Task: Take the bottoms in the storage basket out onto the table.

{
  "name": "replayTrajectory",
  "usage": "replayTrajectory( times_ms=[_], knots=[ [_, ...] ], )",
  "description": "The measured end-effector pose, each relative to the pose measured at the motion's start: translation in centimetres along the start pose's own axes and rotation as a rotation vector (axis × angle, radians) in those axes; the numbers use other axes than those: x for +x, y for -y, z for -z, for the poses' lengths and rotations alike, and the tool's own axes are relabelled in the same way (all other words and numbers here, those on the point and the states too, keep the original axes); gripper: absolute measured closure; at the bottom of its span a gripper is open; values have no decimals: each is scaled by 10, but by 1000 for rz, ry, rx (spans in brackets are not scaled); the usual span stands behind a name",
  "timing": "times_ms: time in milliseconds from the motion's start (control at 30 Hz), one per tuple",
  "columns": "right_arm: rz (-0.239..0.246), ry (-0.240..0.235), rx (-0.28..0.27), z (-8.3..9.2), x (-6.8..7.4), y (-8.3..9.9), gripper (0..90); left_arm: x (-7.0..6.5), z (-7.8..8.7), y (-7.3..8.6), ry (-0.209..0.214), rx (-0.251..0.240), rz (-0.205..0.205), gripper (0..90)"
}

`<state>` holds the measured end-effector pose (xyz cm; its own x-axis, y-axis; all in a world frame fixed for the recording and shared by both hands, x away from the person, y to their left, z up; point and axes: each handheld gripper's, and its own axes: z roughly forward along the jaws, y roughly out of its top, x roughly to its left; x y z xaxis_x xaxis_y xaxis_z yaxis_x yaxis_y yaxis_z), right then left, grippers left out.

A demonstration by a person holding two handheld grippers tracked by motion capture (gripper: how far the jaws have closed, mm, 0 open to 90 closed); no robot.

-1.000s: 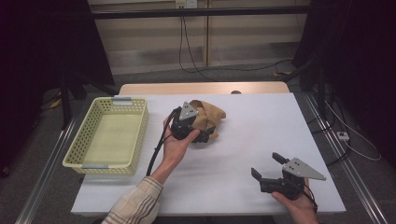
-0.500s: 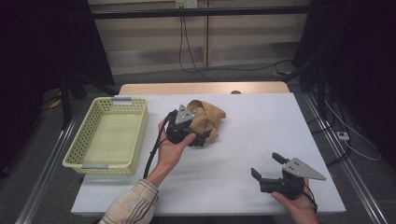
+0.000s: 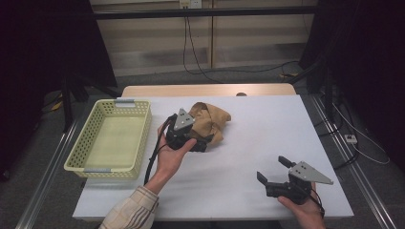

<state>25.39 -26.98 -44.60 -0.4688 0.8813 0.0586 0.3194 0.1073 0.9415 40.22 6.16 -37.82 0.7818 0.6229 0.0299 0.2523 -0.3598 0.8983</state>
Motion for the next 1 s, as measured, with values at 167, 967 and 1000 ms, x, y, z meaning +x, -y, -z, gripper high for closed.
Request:
replayTrajectory(
  times_ms=[167, 967, 1000],
  knots=[
    [0, 0, 0, 0, 0, 0, 37, -3, 7, 0, -8, -1, -18, 49],
    [1, 0, 1, -1, 0, 0, 37, -6, 39, 14, -37, -19, -27, 52],
    [1, 0, 0, -1, 0, 0, 37, -6, 40, 16, -34, -23, -22, 51]
  ],
)
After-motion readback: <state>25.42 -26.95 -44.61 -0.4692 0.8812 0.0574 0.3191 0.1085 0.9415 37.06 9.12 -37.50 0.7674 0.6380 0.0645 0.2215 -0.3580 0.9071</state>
